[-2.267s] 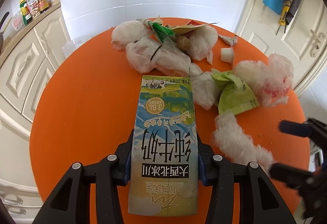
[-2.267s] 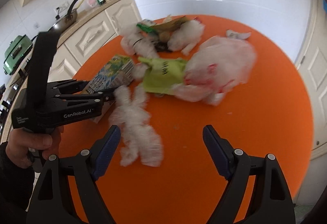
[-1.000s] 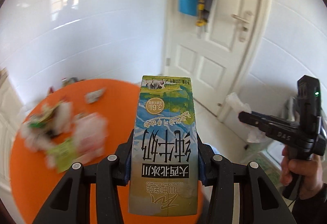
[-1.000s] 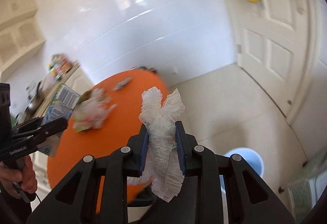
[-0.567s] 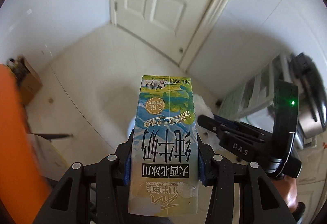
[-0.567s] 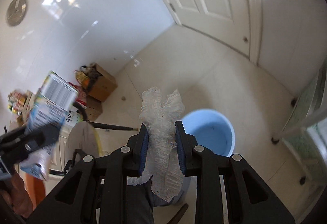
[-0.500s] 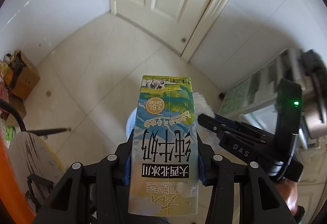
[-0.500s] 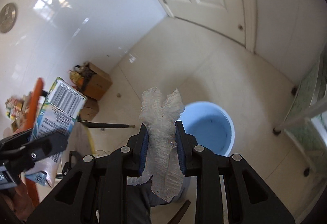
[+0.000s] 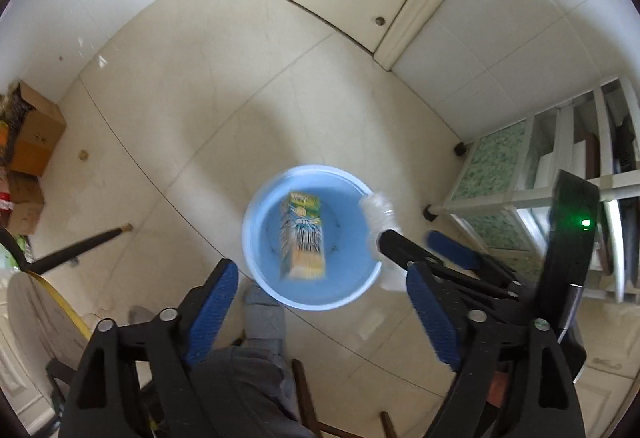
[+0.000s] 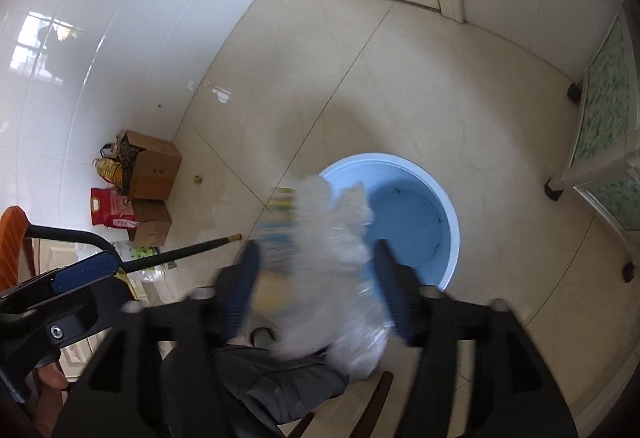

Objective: Collect trash
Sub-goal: 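Drop the carton into the blue bin with the left tool while the right tool drops the bag, then move both tools back over the orange table, then grasp the green snack bag with the left tool while the right tool grasps the pink plastic bag, then carry the green bag with the left tool while the right tool carries the pink bag to the bin, then release both bags into the blue bin with both tools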

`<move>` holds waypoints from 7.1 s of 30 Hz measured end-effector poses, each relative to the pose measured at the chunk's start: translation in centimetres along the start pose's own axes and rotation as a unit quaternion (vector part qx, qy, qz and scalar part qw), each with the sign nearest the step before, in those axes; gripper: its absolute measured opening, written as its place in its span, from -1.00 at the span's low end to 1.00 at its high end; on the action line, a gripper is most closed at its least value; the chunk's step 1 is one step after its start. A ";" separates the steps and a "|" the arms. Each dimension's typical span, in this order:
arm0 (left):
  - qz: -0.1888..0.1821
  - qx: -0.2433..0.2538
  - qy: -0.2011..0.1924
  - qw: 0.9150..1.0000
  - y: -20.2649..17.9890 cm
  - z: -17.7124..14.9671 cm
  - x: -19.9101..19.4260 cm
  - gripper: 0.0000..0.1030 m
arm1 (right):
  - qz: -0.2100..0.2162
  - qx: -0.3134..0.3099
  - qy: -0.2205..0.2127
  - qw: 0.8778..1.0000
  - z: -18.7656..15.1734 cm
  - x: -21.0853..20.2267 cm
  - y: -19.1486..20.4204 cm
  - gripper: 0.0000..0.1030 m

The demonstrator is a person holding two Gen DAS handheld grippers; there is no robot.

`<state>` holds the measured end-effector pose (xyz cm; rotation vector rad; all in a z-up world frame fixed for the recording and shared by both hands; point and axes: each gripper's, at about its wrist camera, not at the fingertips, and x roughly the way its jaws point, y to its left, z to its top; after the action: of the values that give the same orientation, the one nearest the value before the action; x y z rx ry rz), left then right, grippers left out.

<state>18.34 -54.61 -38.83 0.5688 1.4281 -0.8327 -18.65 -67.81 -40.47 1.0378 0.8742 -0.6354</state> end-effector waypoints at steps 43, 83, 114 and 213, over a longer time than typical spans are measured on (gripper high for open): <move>0.151 -0.213 -0.465 0.846 13.5 -55.1 -42.4 0.98 | 0.123 -0.384 -0.251 0.880 -21.5 -28.2 40.7 1.00; 0.191 -0.341 -0.355 0.849 19.7 -51.1 -35.9 0.98 | 0.039 -0.460 -0.038 0.886 -24.8 -5.3 50.0 1.00; 0.173 -0.252 -0.293 0.906 26.3 -35.9 -25.6 -0.35 | 0.085 -0.406 -0.035 0.909 -19.3 -7.7 43.5 0.06; -0.007 0.000 -0.051 0.999 0.7 0.1 -7.8 0.57 | -0.042 -0.052 -0.030 0.997 -1.0 -6.1 5.7 0.85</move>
<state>19.40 -53.04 -31.22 0.5105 1.3407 -0.8612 -17.63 -64.36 -32.89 0.8888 0.8933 -0.6815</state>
